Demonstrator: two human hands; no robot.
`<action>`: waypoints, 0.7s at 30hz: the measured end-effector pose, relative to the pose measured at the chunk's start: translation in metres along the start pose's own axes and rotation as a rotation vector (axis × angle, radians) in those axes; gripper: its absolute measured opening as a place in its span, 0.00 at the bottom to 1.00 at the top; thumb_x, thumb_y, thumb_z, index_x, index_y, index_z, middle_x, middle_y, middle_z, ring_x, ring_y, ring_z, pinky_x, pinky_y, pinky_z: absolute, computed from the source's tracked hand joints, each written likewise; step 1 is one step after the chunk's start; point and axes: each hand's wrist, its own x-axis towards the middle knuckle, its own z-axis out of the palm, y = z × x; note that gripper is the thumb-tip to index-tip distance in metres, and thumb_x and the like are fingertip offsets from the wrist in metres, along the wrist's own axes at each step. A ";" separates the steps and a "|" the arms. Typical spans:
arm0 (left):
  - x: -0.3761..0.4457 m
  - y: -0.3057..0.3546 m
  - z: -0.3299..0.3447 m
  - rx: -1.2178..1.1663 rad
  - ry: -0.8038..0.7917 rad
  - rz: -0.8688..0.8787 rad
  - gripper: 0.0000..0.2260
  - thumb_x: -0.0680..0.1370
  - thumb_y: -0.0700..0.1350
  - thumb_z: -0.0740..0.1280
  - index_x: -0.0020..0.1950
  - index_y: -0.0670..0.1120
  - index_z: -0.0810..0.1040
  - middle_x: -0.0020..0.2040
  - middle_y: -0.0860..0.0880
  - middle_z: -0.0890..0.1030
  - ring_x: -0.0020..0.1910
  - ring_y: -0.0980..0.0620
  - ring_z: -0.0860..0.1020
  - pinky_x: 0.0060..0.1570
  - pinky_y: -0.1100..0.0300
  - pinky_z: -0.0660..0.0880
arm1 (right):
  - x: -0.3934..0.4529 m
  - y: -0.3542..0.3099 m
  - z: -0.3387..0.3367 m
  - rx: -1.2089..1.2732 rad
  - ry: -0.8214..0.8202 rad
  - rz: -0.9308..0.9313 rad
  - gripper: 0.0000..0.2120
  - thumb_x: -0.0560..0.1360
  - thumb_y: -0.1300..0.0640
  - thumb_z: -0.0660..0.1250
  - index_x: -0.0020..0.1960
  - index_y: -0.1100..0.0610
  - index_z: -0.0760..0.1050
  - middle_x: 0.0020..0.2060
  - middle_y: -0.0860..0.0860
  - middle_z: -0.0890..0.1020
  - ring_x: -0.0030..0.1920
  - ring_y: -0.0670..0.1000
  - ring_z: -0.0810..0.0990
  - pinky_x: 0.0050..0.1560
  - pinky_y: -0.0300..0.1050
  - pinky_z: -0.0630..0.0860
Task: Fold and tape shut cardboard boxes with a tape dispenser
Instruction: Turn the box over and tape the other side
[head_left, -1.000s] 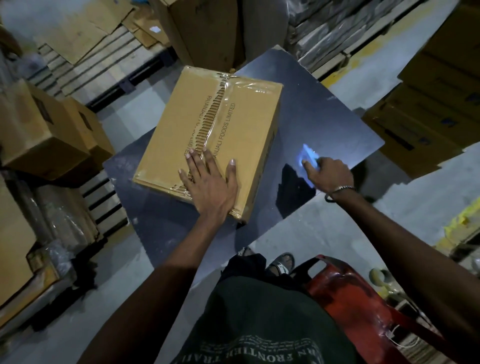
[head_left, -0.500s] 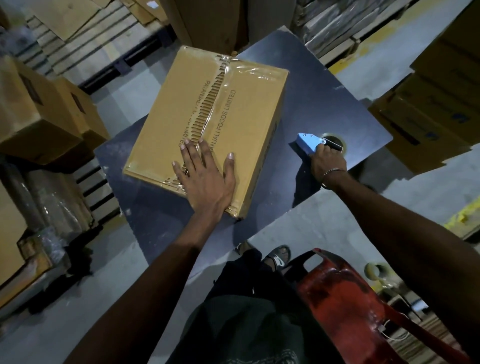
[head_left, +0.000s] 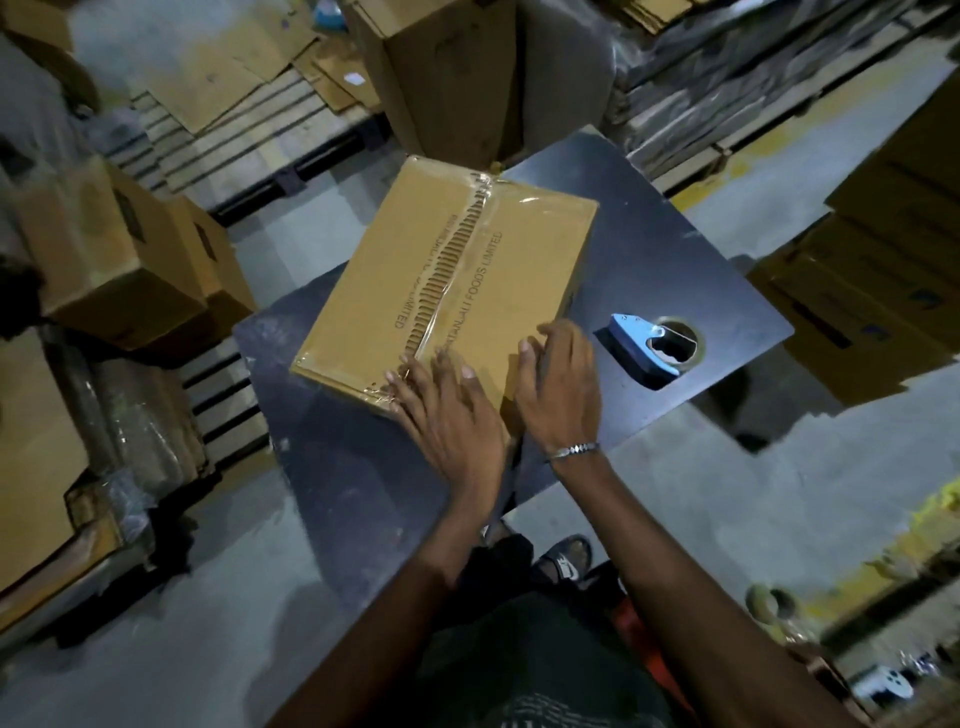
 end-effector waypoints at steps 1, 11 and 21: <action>-0.011 0.005 0.005 -0.011 -0.001 -0.032 0.27 0.88 0.57 0.50 0.84 0.46 0.62 0.86 0.44 0.51 0.86 0.44 0.41 0.83 0.41 0.42 | 0.007 -0.002 0.004 -0.010 -0.003 0.005 0.14 0.84 0.50 0.60 0.64 0.57 0.73 0.65 0.55 0.77 0.66 0.56 0.74 0.62 0.55 0.74; -0.029 0.011 0.054 -0.519 0.427 -0.270 0.27 0.86 0.39 0.64 0.82 0.32 0.58 0.85 0.36 0.54 0.85 0.39 0.50 0.83 0.44 0.52 | 0.021 0.030 0.036 -0.036 -0.185 -0.186 0.22 0.86 0.53 0.57 0.78 0.58 0.68 0.81 0.57 0.61 0.83 0.57 0.53 0.78 0.45 0.51; -0.073 -0.007 0.034 -0.956 0.099 -0.418 0.37 0.86 0.58 0.61 0.86 0.56 0.40 0.85 0.65 0.43 0.83 0.63 0.51 0.81 0.52 0.58 | 0.019 0.022 0.036 -0.059 -0.150 -0.201 0.21 0.86 0.56 0.57 0.77 0.60 0.69 0.80 0.59 0.63 0.82 0.60 0.57 0.81 0.55 0.55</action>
